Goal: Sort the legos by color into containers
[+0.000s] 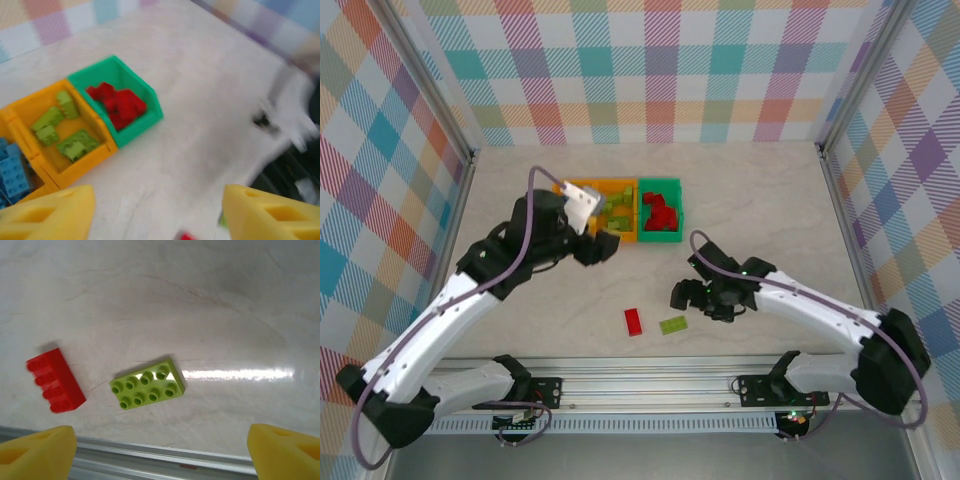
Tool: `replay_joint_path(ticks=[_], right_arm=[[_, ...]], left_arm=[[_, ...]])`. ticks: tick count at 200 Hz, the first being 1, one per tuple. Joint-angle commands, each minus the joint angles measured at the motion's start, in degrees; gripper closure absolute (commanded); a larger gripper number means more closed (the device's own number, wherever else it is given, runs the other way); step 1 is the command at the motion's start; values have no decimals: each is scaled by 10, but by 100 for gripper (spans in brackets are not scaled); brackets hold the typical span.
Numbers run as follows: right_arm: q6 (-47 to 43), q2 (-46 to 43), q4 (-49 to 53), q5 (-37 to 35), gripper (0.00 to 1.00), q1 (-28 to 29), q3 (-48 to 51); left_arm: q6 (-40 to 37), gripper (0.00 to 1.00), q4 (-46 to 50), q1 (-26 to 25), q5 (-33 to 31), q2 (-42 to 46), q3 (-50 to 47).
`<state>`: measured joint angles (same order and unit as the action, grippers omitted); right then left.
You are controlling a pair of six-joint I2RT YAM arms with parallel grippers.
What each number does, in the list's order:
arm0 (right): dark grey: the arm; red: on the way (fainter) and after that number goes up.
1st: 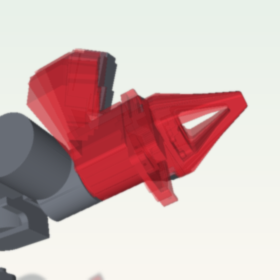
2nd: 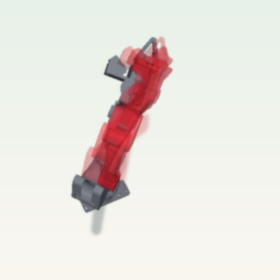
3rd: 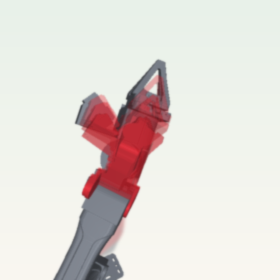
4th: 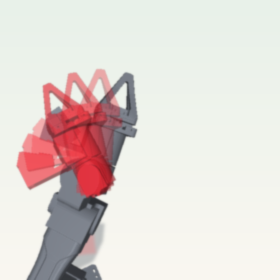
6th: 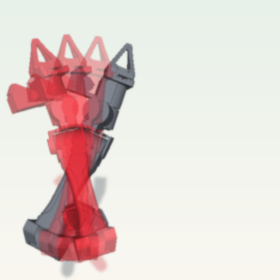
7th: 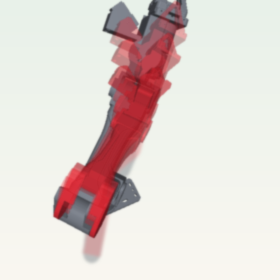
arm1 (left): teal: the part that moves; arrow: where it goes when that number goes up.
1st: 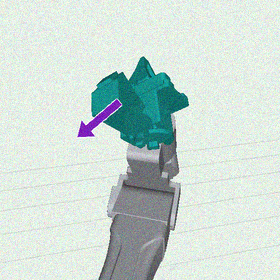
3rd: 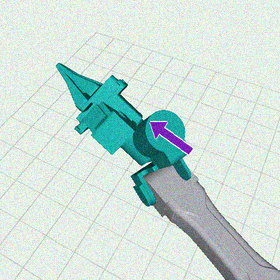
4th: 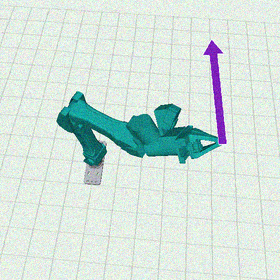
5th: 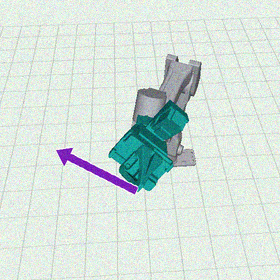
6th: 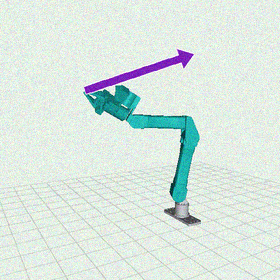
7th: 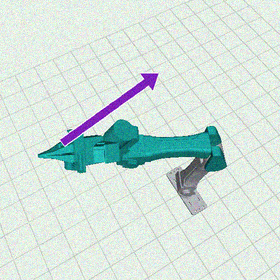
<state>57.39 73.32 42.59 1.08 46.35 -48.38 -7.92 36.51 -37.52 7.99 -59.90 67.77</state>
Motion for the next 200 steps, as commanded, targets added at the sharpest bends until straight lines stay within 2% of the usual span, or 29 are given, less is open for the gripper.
replay_joint_path(ticks=[1,22,34,53,74,113,129,145,153,200], right_arm=[[179,63,55,15,12,12,-58],[215,126,54,47,11,22,-88],[233,156,56,53,11,23,-100],[255,202,64,60,10,23,-117],[268,244,64,80,9,23,-125],[288,287,75,103,10,22,-127],[303,288,67,101,17,23,-110],[316,282,24,99,38,22,-76],[328,278,6,98,44,23,-59],[323,246,-27,40,58,23,-24]], left_arm=[[-171,17,104,-19,104,6,-62],[-254,5,96,-30,118,23,-135],[-315,1,91,-32,150,23,-166],[-397,0,76,-33,189,32,-206],[-493,0,92,-34,189,55,-242],[-504,0,74,-33,195,87,-271],[-506,0,73,-33,185,92,-272],[-508,0,69,-33,183,98,-272],[-508,0,67,-33,183,100,-273],[-507,0,57,-31,184,111,-281]])
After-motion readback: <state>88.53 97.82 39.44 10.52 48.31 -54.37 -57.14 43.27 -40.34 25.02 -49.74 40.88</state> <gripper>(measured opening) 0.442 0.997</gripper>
